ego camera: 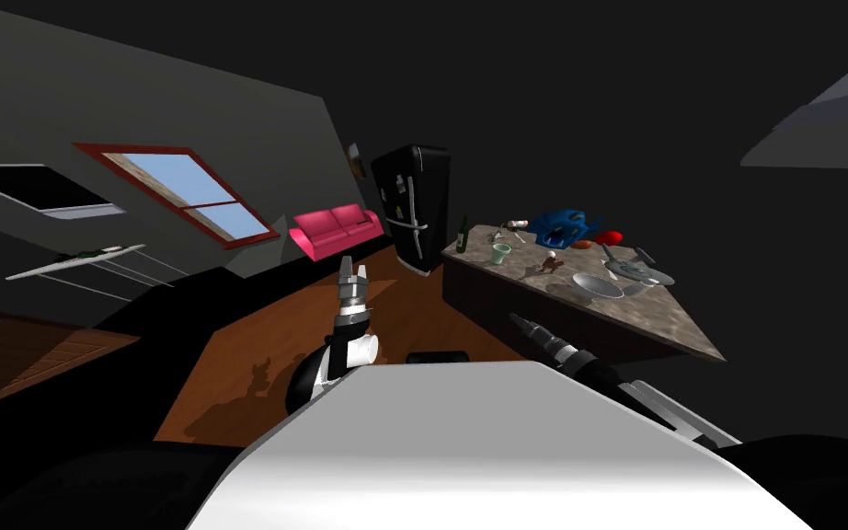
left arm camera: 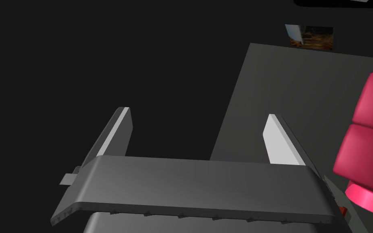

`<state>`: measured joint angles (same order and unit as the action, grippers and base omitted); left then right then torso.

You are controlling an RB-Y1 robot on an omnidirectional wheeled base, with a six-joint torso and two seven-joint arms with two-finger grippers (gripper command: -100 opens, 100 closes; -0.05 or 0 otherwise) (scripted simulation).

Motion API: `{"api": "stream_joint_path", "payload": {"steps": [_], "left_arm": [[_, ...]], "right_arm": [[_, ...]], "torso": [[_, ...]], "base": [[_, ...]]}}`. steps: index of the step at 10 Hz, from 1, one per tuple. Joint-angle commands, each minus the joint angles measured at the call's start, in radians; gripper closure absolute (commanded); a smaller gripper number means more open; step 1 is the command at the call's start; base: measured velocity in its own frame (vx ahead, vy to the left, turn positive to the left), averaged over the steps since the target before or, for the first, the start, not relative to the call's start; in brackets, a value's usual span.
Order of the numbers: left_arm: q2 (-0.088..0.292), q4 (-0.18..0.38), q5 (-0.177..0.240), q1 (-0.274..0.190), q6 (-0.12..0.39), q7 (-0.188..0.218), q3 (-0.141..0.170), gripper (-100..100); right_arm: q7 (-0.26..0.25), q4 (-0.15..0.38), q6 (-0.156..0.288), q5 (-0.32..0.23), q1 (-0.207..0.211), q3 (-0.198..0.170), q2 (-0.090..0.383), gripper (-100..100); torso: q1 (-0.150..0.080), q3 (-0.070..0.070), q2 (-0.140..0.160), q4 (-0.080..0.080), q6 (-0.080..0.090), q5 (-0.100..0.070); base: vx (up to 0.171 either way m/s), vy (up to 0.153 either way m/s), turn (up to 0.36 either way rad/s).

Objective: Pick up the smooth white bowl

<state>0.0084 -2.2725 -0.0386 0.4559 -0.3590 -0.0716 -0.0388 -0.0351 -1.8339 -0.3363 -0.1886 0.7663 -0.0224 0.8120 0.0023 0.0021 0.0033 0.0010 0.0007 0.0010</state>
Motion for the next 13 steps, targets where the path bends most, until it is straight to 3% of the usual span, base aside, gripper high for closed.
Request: {"api": "stream_joint_path", "payload": {"steps": [1,2,3,4,5,6,11,12,13], "left_arm": [[0.000,0.000,0.000,0.000,0.000,0.000,0.000,0],[0.000,0.000,0.000,0.000,0.000,0.000,0.000,0],[0.000,0.000,0.000,0.000,0.000,0.000,0.000,0],[0.000,0.000,0.000,0.000,0.000,0.000,0.000,0],[0.000,0.000,0.000,0.000,0.000,0.000,0.000,0],[0.000,0.000,0.000,0.000,0.000,0.000,0.000,0],[0.000,0.000,0.000,0.000,0.000,0.000,0.000,0],[0.000,0.000,0.000,0.000,0.000,0.000,0.000,0],[0.000,0.000,0.000,0.000,0.000,0.000,0.000,0]], "right_arm": [[-0.004,0.050,0.009,-0.007,0.023,0.000,0.050,-100],[-0.004,0.068,0.009,-0.007,0.023,0.000,0.081,-100],[-0.004,0.068,0.009,-0.007,0.023,0.000,0.081,-100],[-0.010,0.108,0.023,-0.014,0.045,-0.003,0.126,-100],[-0.010,0.113,0.023,-0.014,0.045,-0.003,0.136,-100],[-0.017,0.153,0.036,-0.021,0.067,-0.005,0.174,-100],[-0.034,0.247,0.061,-0.033,0.109,-0.010,0.303,-100],[-0.044,0.289,0.072,-0.038,0.130,-0.012,0.335,-100],[-0.044,0.289,0.072,-0.038,0.130,-0.012,0.358,-100]], "torso": [[0.000,0.000,0.000,0.000,0.000,0.000],[0.000,0.000,-0.001,0.000,0.000,0.000],[-0.001,0.000,-0.001,0.000,0.000,0.000],[-0.003,0.000,0.000,0.000,0.000,-0.001],[-0.003,0.000,0.000,0.000,-0.001,-0.001],[-0.003,0.000,0.000,0.000,0.000,-0.001],[-0.003,-0.001,-0.001,0.000,-0.001,-0.001],[-0.004,-0.001,-0.001,0.000,0.000,-0.001],[-0.004,-0.001,-0.001,0.000,0.000,-0.001]], "base": [[-0.003,0.076,0.188],[-0.004,0.051,0.091],[-0.005,0.014,-0.020],[-0.010,0.033,0.186],[-0.008,0.029,0.100],[-0.003,0.042,0.134],[-0.001,0.030,0.128],[0.001,0.019,0.158],[0.003,0.011,0.076]]}}
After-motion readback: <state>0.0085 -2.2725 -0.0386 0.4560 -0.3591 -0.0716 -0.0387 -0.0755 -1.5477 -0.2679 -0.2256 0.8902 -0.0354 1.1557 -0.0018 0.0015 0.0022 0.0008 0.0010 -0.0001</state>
